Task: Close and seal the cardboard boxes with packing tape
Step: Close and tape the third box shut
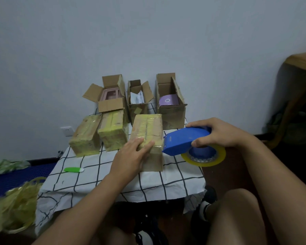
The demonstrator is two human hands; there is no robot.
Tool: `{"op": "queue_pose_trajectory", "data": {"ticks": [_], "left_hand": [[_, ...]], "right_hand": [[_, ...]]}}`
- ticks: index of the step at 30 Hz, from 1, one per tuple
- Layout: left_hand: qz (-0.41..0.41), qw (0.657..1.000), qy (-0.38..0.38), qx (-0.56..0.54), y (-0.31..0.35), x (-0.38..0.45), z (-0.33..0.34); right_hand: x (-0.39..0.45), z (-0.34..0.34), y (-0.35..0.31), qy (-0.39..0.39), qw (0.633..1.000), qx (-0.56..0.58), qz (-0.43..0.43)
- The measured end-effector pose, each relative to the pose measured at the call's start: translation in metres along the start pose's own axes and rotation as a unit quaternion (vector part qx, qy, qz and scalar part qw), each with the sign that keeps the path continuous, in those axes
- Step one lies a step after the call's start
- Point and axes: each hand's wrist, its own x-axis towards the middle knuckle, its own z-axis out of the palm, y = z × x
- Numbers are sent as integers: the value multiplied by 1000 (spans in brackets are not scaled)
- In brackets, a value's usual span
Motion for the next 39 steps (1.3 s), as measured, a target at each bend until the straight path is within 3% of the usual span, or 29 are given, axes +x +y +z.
{"op": "queue_pose_trajectory", "data": {"ticks": [7,12,18,39], "left_hand": [[67,996,38,34,15,6,-5],[40,997,22,63,22,8,2],[57,994,96,7,21,13,19],[29,997,67,-24,19,15,15]], "right_hand": [[-2,3,0,-6,1000,1,2],[-1,6,0,-5,1000,-11,8],[-5,7,7,1,1000,-3,11],[-13,-1,14,-8,1000,12,10]]}}
